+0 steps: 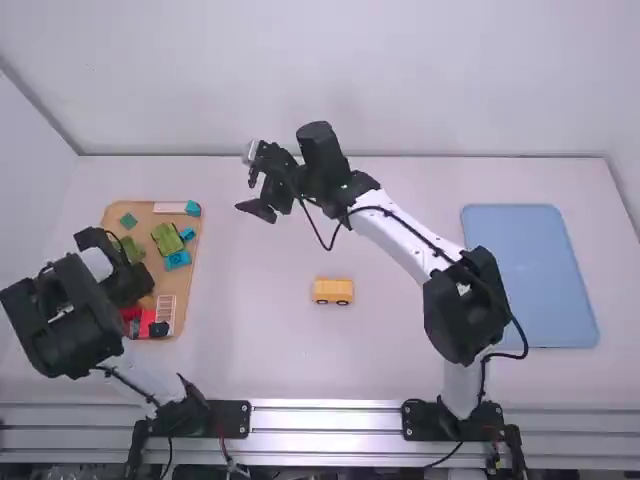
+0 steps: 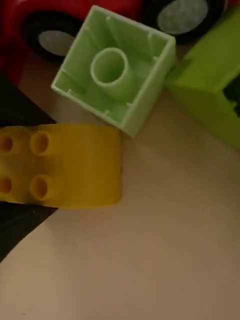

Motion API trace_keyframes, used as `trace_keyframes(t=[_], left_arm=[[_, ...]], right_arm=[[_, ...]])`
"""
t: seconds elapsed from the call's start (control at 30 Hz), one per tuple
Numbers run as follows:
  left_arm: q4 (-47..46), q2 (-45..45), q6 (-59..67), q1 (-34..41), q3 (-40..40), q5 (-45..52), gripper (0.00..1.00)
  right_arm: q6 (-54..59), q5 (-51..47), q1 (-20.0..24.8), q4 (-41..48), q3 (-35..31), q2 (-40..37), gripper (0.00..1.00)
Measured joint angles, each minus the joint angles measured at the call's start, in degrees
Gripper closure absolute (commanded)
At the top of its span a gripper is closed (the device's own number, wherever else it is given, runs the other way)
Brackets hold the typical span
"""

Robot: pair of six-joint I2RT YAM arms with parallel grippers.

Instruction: Assemble lego blocks to make yellow taxi

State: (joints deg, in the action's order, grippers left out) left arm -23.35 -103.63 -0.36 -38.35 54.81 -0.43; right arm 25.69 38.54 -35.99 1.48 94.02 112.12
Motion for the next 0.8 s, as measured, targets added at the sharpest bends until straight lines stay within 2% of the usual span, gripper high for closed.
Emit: trace_keyframes(t=[0.13, 0.27, 0.4, 0.53, 0.67, 0.8], left_arm=[[-1.97, -0.31, -0.02, -0.02, 1.14, 0.37, 0.84], [-4.39, -0.28, 0.85, 0.35, 1.99, 3.17, 0.85], [-4.76, 2.82, 4.59, 2.08, 2.10, 10.69, 0.89], [-5.81, 7.61, 8.70, 6.51, 2.56, 16.17, 0.94], [-6.36, 9.31, 13.88, 15.65, 3.43, 17.27, 0.97], [-8.00, 9.29, 22.29, 25.79, 3.43, 17.88, 0.96]], right_arm=[[-0.09, -0.09, 0.07, 0.00, 0.02, 0.00, 0.02], [-0.09, 0.09, 0.44, 0.02, 0.02, 0.00, 0.02], [-1.27, 0.15, 1.70, -0.02, 0.00, 0.00, 0.02], [-2.12, 2.45, 2.80, 0.02, 0.00, 0.00, 0.02], [-2.45, 8.15, 4.44, 1.36, 0.02, 0.00, 0.02], [-1.31, 13.57, 6.71, 6.75, 0.00, -0.09, 0.02]])
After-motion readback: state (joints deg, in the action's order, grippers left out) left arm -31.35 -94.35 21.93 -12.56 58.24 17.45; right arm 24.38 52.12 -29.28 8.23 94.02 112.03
